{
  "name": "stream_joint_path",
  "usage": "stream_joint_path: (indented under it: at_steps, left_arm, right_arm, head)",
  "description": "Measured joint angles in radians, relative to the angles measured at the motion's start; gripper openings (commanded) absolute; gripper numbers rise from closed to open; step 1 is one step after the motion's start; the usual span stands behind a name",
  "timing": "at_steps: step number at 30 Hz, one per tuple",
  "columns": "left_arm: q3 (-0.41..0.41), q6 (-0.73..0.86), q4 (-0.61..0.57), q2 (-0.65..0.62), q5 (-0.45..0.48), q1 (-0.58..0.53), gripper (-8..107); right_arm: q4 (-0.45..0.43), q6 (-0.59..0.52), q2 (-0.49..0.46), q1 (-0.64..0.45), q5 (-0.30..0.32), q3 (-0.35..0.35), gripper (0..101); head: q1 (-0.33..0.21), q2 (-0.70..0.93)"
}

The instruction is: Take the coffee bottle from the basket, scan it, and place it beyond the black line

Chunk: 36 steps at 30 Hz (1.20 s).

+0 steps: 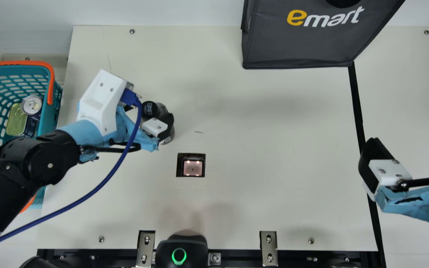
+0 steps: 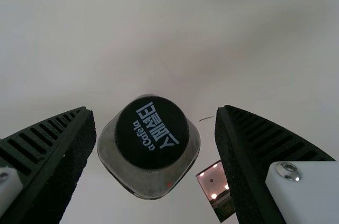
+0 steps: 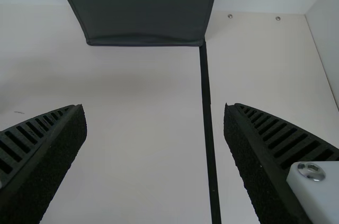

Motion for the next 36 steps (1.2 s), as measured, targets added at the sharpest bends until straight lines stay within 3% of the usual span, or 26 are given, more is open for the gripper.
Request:
stream_joint_path:
  at_steps: [1,13,24,36]
  left_arm:
    - [0.002,0.005,-0.003,0.002,0.000,0.000,90]
    - [0.017,0.053,-0.059,0.012,-0.028,-0.002,10]
    - [-0.005,0.139,-0.119,-0.022,0.014,0.026,10]
    - [-0.009,0.273,-0.228,-0.126,0.135,0.026,10]
  right_arm:
    - [0.000,0.000,0.000,0.000,0.000,0.000,91]
    - [0.000,0.000,0.000,0.000,0.000,0.000,91]
    - [0.000,0.000,0.000,0.000,0.000,0.000,91]
    - [0.000,0.000,0.000,0.000,0.000,0.000,91]
  head:
    - [0.000,0.000]
    - [0.002,0.002]
    - [0.000,0.002]
    - [0.000,0.000]
